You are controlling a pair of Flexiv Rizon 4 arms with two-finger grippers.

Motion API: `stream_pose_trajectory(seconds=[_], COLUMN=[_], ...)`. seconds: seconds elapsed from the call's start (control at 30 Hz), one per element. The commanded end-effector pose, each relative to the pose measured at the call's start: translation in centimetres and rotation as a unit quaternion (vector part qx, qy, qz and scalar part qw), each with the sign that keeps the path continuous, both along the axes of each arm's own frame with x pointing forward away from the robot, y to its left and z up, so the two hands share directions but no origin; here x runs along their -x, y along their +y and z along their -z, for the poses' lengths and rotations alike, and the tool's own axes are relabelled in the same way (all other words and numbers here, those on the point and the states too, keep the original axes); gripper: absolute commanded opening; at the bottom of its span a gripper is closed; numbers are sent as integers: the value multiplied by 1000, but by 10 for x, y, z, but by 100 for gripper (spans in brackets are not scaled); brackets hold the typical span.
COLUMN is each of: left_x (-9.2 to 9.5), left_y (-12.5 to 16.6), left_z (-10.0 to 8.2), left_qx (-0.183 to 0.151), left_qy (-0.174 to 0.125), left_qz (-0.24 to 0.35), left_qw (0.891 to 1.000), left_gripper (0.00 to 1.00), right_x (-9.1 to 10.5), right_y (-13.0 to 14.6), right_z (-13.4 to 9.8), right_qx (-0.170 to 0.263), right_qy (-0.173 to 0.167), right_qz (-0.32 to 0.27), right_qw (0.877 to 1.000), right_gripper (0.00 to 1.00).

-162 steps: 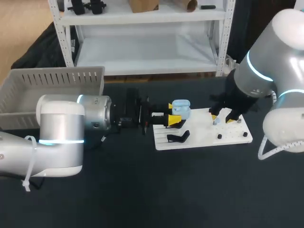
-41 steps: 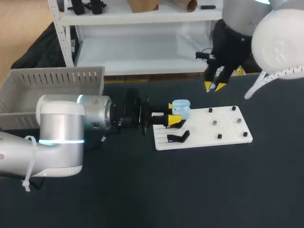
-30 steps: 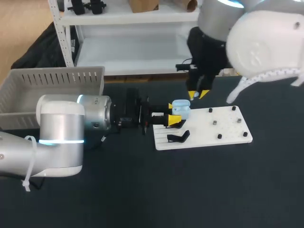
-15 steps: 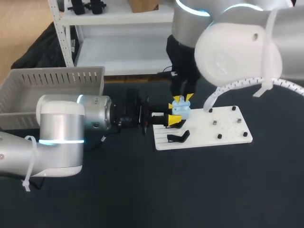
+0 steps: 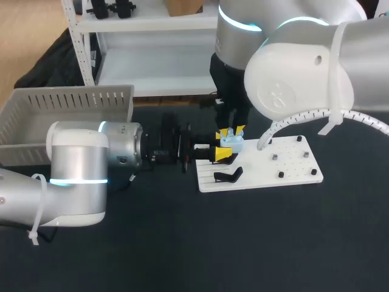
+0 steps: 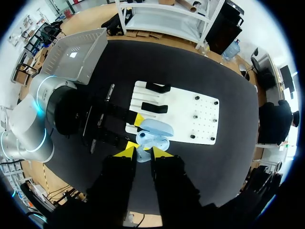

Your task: Pick up each earbud case from the left stands, insert the matching earbuds, close the lid, and place the case in the box.

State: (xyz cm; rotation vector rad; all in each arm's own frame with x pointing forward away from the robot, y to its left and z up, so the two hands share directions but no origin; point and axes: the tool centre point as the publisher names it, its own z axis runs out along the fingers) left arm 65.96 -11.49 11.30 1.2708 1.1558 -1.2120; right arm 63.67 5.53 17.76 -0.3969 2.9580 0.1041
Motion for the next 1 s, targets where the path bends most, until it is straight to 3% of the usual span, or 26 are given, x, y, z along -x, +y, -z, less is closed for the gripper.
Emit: stream_pose_trajectory(seconds=[0.03, 1.0], left_x=[1, 1], left_y=[1, 1], left_z=[0, 0], left_qx=[1, 1], left_qy=[-1, -1], left_qz=[-2, -2], left_qw=[1000, 1000], left_gripper=[0, 0], right_x=[-1, -12], right_y=[2, 2], right_z=[4, 14], right_qx=[0, 1], right_qy=[-1, 2], right_qz=[0, 4], right_qw=[1000, 1000], right_gripper=[0, 0])
